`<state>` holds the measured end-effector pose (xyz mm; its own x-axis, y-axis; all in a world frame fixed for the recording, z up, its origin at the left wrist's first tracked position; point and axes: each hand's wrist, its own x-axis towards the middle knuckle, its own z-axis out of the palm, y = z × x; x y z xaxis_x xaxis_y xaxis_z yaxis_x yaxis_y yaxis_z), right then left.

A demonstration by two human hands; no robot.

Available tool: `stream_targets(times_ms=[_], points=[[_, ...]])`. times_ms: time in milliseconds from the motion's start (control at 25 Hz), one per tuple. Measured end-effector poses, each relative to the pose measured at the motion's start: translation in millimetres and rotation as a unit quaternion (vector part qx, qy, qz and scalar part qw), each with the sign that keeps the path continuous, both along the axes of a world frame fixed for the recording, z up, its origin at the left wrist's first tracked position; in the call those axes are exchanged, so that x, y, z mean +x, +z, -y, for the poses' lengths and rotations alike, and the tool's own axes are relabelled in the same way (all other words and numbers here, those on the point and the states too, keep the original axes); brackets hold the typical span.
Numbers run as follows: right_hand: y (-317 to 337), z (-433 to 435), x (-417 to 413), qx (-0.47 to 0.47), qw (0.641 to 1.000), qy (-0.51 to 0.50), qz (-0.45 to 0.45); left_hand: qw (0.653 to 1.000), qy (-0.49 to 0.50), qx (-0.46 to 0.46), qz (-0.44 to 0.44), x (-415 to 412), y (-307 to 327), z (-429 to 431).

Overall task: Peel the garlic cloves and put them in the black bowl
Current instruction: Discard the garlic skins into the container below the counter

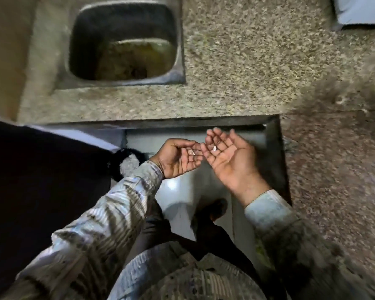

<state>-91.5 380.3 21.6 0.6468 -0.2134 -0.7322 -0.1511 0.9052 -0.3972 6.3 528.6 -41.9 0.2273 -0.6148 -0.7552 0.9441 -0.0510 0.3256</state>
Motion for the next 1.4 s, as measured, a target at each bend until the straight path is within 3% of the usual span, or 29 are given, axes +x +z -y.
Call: stream_targets(times_ms=[160, 320, 480, 600, 760, 920, 1000, 1040, 1080, 1120, 1160, 1200, 1240, 1280, 1360, 1400], points=[[-14, -75, 47, 0.012, 0.998, 0.058, 0.001, 0.995, 0.096, -0.005, 0.005, 18, -7, -95], [-70, -172, 101, 0.025, 0.989, 0.146, -0.026, 0.982, 0.186, 0.033, -0.003, 40, -56, -203], [-177, -267, 157, 0.018, 0.976, 0.210, -0.052, 0.955, 0.284, 0.079, -0.031, 66, -147, -289], [-293, -329, 203, -0.021, 0.964, 0.255, -0.072, 0.930, 0.346, 0.109, -0.057, 91, -248, -338], [-437, -391, 242, -0.093, 0.920, 0.370, -0.090, 0.914, 0.372, 0.136, -0.083, 119, -386, -382], [-525, -428, 245, -0.196, 0.837, 0.499, -0.110, 0.916, 0.374, 0.096, -0.107, 131, -488, -402], [-567, -440, 237, -0.324, 0.800, 0.502, -0.050, 0.911, 0.387, 0.094, -0.110, 133, -518, -408], [-580, -444, 232, -0.420, 0.757, 0.500, 0.018, 0.905, 0.400, 0.094, -0.113, 135, -526, -408], [-597, -443, 229, -0.502, 0.677, 0.528, 0.103, 0.898, 0.414, 0.094, -0.116, 136, -529, -407], [-611, -441, 225, -0.549, 0.573, 0.580, 0.182, 0.897, 0.418, 0.085, -0.112, 138, -528, -406], [-623, -434, 224, -0.575, 0.450, 0.651, 0.207, 0.899, 0.418, 0.082, -0.105, 138, -524, -405], [-629, -428, 228, -0.594, 0.346, 0.705, 0.177, 0.906, 0.403, 0.093, -0.094, 138, -518, -405], [-628, -420, 236, -0.619, 0.282, 0.723, 0.118, 0.913, 0.386, 0.113, -0.075, 138, -512, -405], [-628, -415, 245, -0.634, 0.281, 0.715, 0.083, 0.916, 0.375, 0.137, -0.051, 137, -505, -405], [-606, -413, 257, -0.615, 0.369, 0.690, 0.094, 0.916, 0.361, 0.174, -0.020, 133, -488, -411], [-589, -413, 260, -0.597, 0.390, 0.692, 0.111, 0.917, 0.356, 0.181, -0.009, 134, -477, -412]])
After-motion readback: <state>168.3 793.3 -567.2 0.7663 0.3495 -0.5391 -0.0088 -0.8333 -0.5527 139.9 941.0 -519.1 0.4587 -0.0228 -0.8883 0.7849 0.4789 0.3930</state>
